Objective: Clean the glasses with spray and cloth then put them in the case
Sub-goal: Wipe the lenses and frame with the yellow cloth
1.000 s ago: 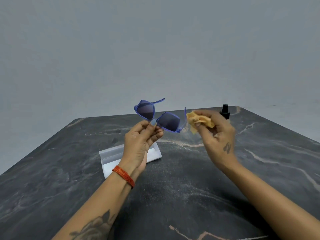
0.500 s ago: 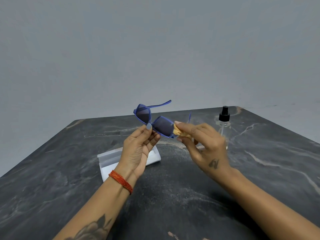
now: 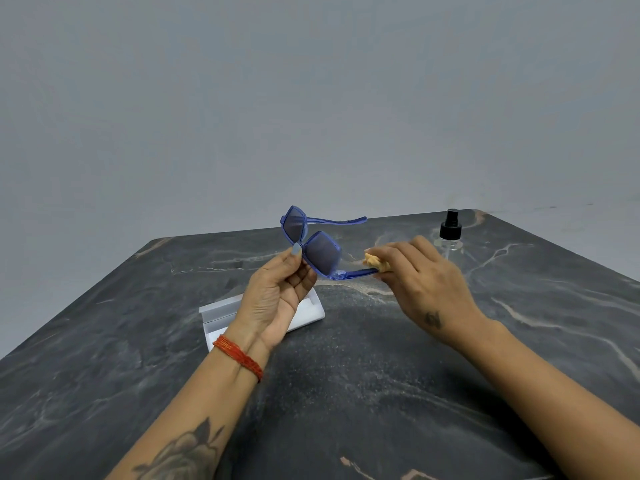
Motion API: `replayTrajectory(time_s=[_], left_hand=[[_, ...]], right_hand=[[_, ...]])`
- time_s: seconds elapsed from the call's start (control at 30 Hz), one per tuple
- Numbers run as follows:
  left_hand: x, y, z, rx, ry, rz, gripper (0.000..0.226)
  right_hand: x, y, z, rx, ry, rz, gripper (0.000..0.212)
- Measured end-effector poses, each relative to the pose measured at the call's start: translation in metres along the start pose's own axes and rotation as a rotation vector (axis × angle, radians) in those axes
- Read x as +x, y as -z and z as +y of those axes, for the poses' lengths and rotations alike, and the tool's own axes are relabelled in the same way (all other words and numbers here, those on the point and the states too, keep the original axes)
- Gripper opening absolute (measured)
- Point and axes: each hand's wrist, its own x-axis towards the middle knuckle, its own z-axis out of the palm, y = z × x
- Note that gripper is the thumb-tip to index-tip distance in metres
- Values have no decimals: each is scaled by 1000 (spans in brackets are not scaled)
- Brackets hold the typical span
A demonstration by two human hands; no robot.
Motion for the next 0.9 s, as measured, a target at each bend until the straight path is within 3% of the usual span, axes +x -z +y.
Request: replayTrajectory(time_s=[0.13,0.23,0.33,0.47,0.57,0.67,0.73,0.8,0.9], left_hand=[[1,3,2,26,13,-31,38],[1,5,5,44,20,-37,32],[1,7,6,96,18,-33,32],[0,9,7,201,3,-58,16],[1,10,7,255,-2,-94,17],[2,12,7,327,-15,-129,22],[2,12,8,363,-14,-160,22],[1,13,8,378,-12,-206,25],[2,15,8,377,-4,-294,43]], right_hand=[[-2,0,11,-94,116,-77,18],[-3,-2,17,-126,115,-133,33],[-5,-3,19,-70,42,-167,42],[-7,1,20,31,-138,-214,39],[-6,13,24,141,-344,-143,29],[6,29,24,156,-548,64,20],[21,31,19,262,-635,137,27],[39,28,10,424,-641,142,36],[63,13,-4,543,-486,113,39]])
